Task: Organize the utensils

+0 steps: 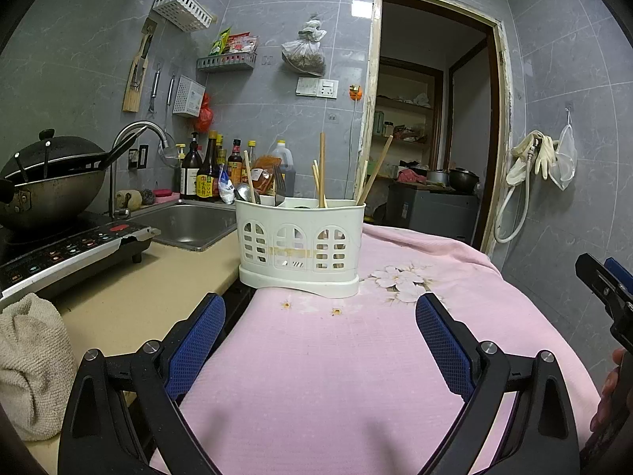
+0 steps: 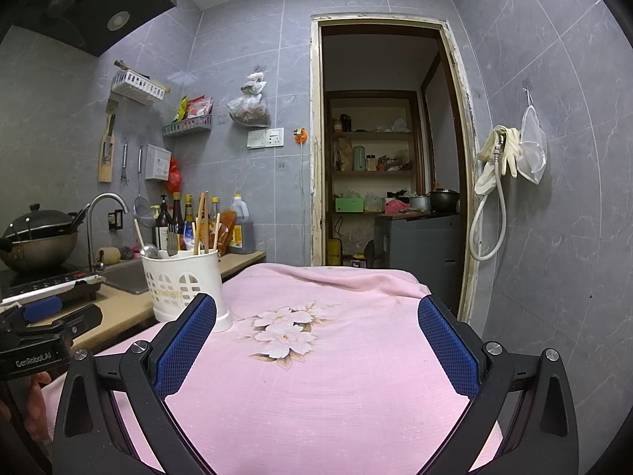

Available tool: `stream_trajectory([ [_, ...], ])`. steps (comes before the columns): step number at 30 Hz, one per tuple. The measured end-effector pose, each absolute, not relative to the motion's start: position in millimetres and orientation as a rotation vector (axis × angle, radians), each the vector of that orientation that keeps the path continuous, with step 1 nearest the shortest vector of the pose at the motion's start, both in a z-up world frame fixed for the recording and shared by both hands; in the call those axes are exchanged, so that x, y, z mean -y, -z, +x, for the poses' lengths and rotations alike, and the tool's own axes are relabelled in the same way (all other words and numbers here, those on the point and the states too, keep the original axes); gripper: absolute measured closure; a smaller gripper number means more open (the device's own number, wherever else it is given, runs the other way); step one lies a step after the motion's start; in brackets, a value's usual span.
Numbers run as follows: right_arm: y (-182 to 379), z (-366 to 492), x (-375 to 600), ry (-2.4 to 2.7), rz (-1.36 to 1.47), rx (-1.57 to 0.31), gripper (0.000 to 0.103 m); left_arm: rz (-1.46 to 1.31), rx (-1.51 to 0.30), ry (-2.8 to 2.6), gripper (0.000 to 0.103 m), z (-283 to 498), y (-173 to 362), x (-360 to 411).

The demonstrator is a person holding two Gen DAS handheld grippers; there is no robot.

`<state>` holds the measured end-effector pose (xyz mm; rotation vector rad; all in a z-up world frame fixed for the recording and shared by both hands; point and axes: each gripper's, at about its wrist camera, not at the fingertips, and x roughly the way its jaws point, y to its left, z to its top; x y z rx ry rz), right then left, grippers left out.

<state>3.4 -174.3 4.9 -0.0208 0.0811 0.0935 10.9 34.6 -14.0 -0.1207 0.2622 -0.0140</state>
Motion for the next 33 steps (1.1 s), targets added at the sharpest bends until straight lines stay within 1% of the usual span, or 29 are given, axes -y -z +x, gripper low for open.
stream_trajectory([
  [33,-5.5,3.2,173.7,-0.093,-0.019,-0.084,0.000,-0.136,-0.254,-0.019,0.008,8.4,20.6,-38.8],
])
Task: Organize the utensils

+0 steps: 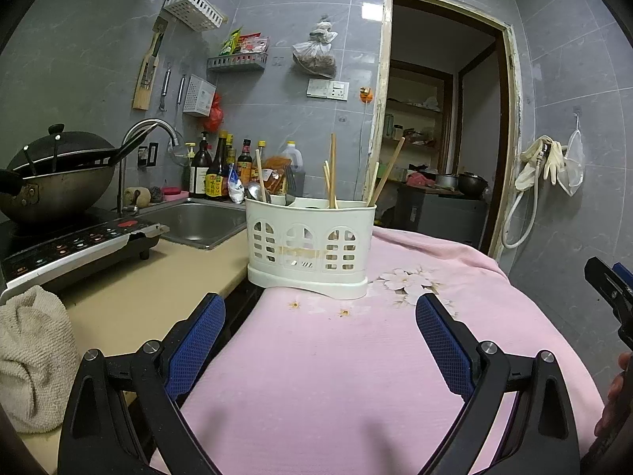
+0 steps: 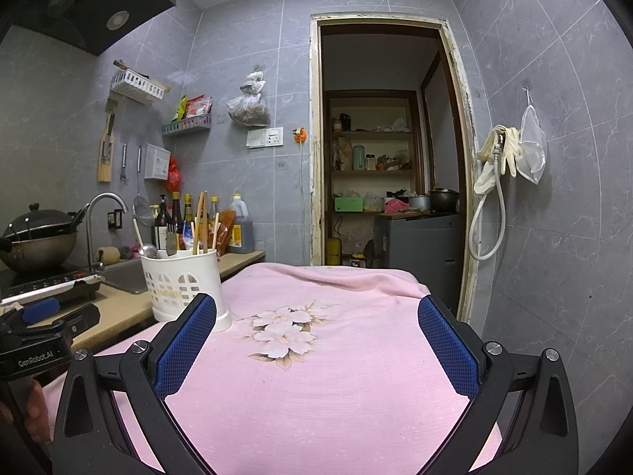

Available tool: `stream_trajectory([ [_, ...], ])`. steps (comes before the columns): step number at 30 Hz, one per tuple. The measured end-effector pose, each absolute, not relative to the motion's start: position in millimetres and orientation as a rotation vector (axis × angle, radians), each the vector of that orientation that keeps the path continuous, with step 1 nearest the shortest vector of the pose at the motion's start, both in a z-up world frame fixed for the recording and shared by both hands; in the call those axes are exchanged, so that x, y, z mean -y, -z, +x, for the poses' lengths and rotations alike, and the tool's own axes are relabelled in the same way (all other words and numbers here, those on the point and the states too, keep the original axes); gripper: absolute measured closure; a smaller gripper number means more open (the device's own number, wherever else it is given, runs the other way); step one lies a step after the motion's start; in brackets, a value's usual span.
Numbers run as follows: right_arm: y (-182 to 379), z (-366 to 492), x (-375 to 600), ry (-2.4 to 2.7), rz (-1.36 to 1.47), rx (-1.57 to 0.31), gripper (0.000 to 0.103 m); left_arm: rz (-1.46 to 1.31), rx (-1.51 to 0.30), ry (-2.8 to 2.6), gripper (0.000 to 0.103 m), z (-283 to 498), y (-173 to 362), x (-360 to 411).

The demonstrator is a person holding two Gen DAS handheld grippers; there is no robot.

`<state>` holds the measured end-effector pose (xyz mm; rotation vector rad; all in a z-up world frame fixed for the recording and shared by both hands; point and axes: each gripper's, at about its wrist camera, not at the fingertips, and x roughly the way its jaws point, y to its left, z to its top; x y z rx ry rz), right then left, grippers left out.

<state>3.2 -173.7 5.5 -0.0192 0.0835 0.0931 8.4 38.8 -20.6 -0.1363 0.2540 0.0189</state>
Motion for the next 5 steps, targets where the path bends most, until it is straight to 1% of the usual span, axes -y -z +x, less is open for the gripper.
stream_trajectory([
  [5,-5.8,3.5,174.4,-0.094,-0.019,-0.084,0.000,-0.135,-0.254,-0.016,0.008,7.8,20.7,-39.3],
])
